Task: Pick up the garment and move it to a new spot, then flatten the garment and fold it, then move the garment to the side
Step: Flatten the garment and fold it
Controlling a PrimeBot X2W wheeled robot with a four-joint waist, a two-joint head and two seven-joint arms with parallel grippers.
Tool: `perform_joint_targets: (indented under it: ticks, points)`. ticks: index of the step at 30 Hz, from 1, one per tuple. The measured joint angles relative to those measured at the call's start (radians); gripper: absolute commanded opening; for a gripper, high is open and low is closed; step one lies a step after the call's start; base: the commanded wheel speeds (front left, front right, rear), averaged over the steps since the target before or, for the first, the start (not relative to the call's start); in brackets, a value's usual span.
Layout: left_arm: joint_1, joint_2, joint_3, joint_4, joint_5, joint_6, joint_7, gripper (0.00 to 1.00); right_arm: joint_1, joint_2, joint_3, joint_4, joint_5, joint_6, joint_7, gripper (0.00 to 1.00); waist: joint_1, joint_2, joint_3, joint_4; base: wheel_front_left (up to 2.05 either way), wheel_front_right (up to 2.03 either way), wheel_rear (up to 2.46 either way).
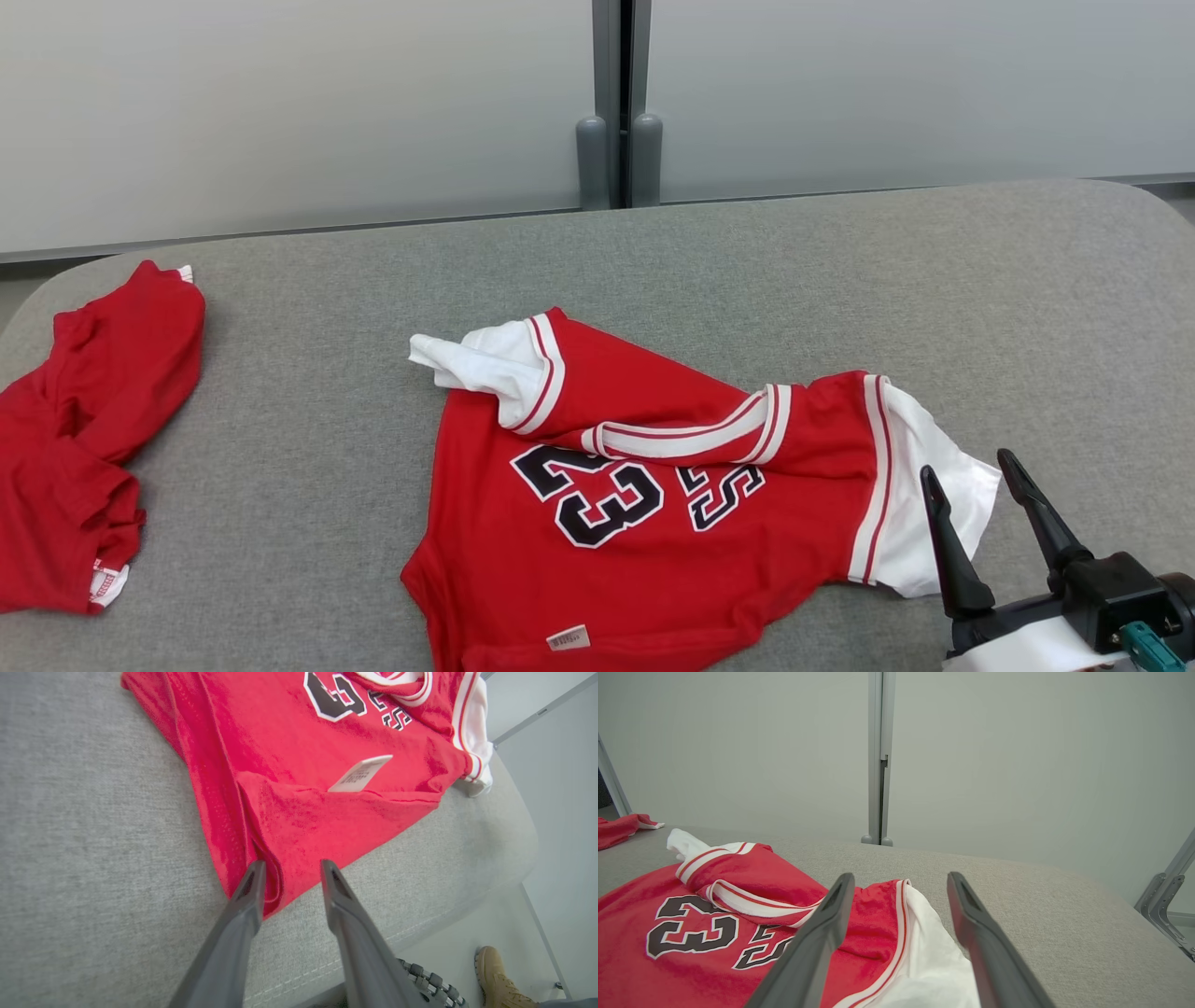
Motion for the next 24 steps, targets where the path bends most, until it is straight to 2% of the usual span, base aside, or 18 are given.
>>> perform_joint_targets:
  ticks: [3,9,16,24]
  points:
    - [0.010,-0.020,0.020,0.002,-0.023,-0.016,-0.030,1.00,0.003,0.000,-0.003,0.000,-0.004,0.000,0.000,1.00,0.0000,0.0000,-0.008,0.012,0.00,0.00,0.00]
    - [-0.042,-0.022,0.041,0.031,-0.001,-0.024,-0.038,1.00,0.002,0.000,0.006,0.002,-0.011,0.000,0.000,1.00,0.0000,0.0000,-0.013,0.021,0.00,0.00,0.00]
    - [-0.148,-0.069,0.020,0.127,0.019,-0.071,0.004,1.00,-0.012,0.000,0.024,0.004,-0.005,0.000,0.000,1.00,0.0000,0.0000,0.009,-0.008,0.00,0.00,0.00]
    - [-0.173,-0.063,0.015,0.231,0.013,-0.088,0.038,1.00,-0.011,0.000,0.013,0.004,0.000,0.000,0.000,1.00,0.0000,0.0000,0.016,-0.035,0.00,0.00,0.00]
